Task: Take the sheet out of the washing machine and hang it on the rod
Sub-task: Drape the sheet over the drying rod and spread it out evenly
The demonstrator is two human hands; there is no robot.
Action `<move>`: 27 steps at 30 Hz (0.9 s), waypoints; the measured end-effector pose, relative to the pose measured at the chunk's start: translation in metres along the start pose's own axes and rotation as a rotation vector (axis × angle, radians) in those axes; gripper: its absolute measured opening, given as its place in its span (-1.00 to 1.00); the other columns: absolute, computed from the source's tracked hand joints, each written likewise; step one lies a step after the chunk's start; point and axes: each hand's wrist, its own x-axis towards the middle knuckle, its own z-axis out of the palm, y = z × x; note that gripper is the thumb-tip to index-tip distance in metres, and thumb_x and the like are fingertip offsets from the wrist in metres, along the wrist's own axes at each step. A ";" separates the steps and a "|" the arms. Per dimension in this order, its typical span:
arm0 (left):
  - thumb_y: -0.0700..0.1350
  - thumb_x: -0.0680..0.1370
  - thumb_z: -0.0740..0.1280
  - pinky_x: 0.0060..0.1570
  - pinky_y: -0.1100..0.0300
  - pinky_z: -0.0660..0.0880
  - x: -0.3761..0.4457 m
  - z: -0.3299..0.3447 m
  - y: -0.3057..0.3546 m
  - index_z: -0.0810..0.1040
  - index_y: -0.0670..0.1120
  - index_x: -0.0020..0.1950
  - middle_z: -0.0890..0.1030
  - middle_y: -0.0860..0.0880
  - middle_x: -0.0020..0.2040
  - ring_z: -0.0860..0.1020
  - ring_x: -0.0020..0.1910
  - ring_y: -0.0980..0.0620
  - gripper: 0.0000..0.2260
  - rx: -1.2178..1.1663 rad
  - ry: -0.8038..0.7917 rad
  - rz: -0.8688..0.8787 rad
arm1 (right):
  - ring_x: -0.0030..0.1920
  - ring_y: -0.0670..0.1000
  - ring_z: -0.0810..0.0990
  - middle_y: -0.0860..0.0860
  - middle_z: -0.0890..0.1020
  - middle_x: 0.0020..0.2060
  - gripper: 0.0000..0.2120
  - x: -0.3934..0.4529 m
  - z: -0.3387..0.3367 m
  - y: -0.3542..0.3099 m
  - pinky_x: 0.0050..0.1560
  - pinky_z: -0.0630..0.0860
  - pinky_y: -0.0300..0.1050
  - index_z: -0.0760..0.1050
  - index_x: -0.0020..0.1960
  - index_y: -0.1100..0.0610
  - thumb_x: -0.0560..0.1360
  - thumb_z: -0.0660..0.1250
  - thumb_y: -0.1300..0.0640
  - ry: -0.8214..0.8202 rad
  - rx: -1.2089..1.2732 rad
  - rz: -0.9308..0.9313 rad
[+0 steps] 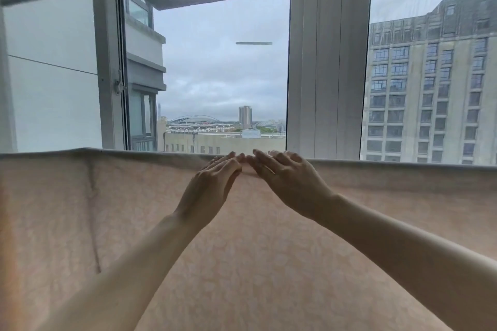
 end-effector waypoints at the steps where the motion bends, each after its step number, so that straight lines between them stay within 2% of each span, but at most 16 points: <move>1: -0.14 0.60 0.28 0.26 0.03 0.48 0.000 -0.001 -0.004 0.57 -0.12 0.04 0.56 -0.06 0.29 0.47 0.34 0.04 -0.89 -0.002 0.000 -0.005 | 0.16 0.21 0.57 0.16 0.47 0.35 -0.48 0.000 0.001 0.001 0.04 0.55 0.15 0.34 0.44 0.18 0.52 -0.08 0.24 0.017 -0.007 -0.008; 5: -0.20 0.56 0.34 0.28 0.04 0.46 0.000 -0.004 -0.014 0.54 -0.10 0.23 0.55 -0.03 0.31 0.49 0.32 0.01 -0.76 0.093 -0.003 -0.028 | 0.10 0.22 0.59 0.18 0.50 0.32 -0.47 -0.003 0.005 0.003 -0.05 0.56 0.13 0.38 0.41 0.20 0.50 -0.06 0.26 0.082 -0.025 -0.047; 9: -0.23 0.56 0.34 0.29 0.08 0.38 0.001 -0.012 -0.025 0.48 -0.07 0.36 0.57 -0.06 0.28 0.54 0.26 -0.06 -0.63 0.202 0.017 -0.107 | 0.12 0.21 0.57 0.17 0.47 0.34 -0.46 -0.007 0.006 0.004 0.00 0.54 0.12 0.35 0.43 0.18 0.45 0.18 0.29 0.128 -0.019 -0.055; 11: -0.22 0.55 0.35 0.28 0.01 0.39 0.002 -0.014 -0.033 0.52 -0.08 0.34 0.60 -0.09 0.23 0.58 0.20 -0.10 -0.65 0.249 0.039 -0.115 | 0.13 0.20 0.56 0.17 0.47 0.35 -0.45 -0.009 0.006 0.005 0.02 0.54 0.11 0.34 0.44 0.18 0.44 0.21 0.29 0.137 -0.013 -0.060; 14: -0.24 0.51 0.40 0.27 -0.07 0.42 0.001 -0.015 -0.046 0.59 -0.18 0.23 0.63 -0.12 0.16 0.63 0.11 -0.13 -0.72 0.291 0.061 -0.036 | 0.14 0.18 0.56 0.15 0.46 0.36 -0.47 -0.011 0.005 0.007 0.02 0.53 0.08 0.33 0.44 0.17 0.47 0.11 0.27 0.136 -0.035 -0.080; 18: -0.26 0.47 0.43 0.26 -0.07 0.42 0.001 -0.018 -0.049 0.65 -0.22 0.08 0.64 -0.12 0.12 0.65 0.05 -0.12 -0.81 0.312 0.093 0.049 | 0.14 0.17 0.56 0.13 0.46 0.36 -0.47 -0.012 0.007 0.010 0.03 0.52 0.05 0.36 0.43 0.16 0.49 -0.02 0.26 0.122 -0.032 -0.067; 20: -0.27 0.47 0.42 0.26 -0.06 0.38 -0.001 -0.019 -0.049 0.64 -0.24 0.03 0.62 -0.12 0.16 0.63 0.08 -0.14 -0.85 0.321 0.090 0.079 | 0.15 0.17 0.56 0.13 0.46 0.36 -0.46 -0.012 0.007 0.010 0.04 0.52 0.06 0.35 0.43 0.15 0.49 -0.04 0.25 0.120 -0.037 -0.062; 22: -0.27 0.50 0.38 0.29 -0.05 0.37 -0.007 -0.017 -0.051 0.62 -0.23 0.06 0.56 -0.12 0.25 0.56 0.21 -0.14 -0.85 0.321 0.044 0.095 | 0.16 0.18 0.56 0.13 0.46 0.37 -0.48 -0.012 0.008 0.009 0.03 0.52 0.06 0.33 0.45 0.15 0.50 0.00 0.25 0.125 -0.043 -0.065; 24: -0.27 0.53 0.34 0.30 -0.06 0.39 -0.014 -0.015 -0.054 0.59 -0.23 0.10 0.51 -0.12 0.31 0.49 0.30 -0.14 -0.83 0.311 0.013 0.074 | 0.16 0.18 0.55 0.13 0.45 0.37 -0.46 -0.009 0.010 0.006 0.02 0.52 0.07 0.29 0.47 0.13 0.49 0.14 0.25 0.116 -0.038 -0.039; 27: -0.30 0.53 0.34 0.28 -0.07 0.42 -0.020 -0.011 -0.053 0.57 -0.23 0.08 0.50 -0.14 0.33 0.45 0.33 -0.16 -0.86 0.321 0.022 0.026 | 0.19 0.19 0.53 0.15 0.42 0.39 -0.40 0.001 0.012 -0.003 0.10 0.47 0.11 0.25 0.49 0.11 0.46 0.28 0.16 0.079 -0.004 0.051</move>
